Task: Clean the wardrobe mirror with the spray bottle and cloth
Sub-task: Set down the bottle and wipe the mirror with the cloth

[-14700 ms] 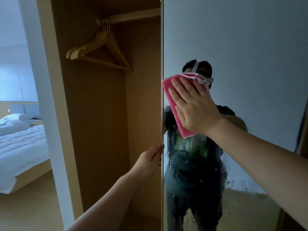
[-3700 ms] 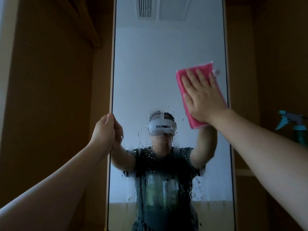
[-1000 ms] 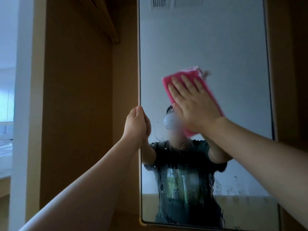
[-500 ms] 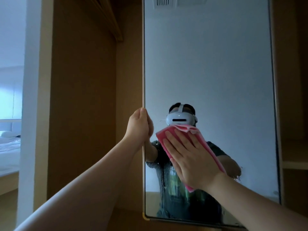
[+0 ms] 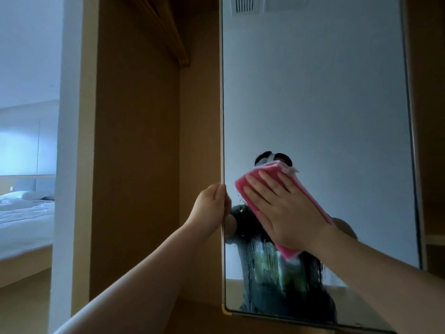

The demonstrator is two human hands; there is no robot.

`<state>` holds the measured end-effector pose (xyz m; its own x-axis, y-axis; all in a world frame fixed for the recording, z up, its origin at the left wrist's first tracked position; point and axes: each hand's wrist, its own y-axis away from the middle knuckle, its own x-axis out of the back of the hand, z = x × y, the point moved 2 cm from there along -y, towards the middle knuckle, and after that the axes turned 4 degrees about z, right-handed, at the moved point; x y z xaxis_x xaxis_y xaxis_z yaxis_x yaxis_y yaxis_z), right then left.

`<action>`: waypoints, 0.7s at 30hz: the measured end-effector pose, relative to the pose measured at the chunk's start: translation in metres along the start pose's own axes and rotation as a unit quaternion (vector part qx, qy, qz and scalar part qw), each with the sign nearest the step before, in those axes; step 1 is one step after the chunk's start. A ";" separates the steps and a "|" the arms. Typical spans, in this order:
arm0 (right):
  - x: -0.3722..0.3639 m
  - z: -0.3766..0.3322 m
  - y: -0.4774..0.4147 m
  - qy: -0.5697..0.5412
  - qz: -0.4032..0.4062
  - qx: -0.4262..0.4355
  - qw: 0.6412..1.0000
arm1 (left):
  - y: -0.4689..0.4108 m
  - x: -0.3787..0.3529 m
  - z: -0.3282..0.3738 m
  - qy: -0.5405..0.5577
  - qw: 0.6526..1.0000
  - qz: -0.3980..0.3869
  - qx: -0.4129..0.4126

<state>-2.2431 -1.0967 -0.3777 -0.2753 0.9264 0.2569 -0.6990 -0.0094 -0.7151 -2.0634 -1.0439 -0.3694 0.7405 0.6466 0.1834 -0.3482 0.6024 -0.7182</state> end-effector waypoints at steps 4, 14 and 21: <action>0.016 0.022 -0.043 0.021 0.013 -0.039 0.999 | 0.001 0.004 0.004 -0.012 1.000 0.000 -0.014; 0.045 0.074 -0.149 0.042 0.043 -0.144 0.988 | 0.006 0.008 0.000 -0.020 1.000 -0.011 -0.007; 0.037 0.058 -0.138 0.035 0.060 -0.129 0.989 | 0.011 0.011 0.002 -0.026 1.000 -0.010 -0.007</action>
<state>-2.1950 -1.0828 -0.2318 -0.2922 0.9487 0.1211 -0.4698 -0.0321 -0.8822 -2.0606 -1.0293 -0.3735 0.7164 0.6580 0.2321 -0.3250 0.6091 -0.7235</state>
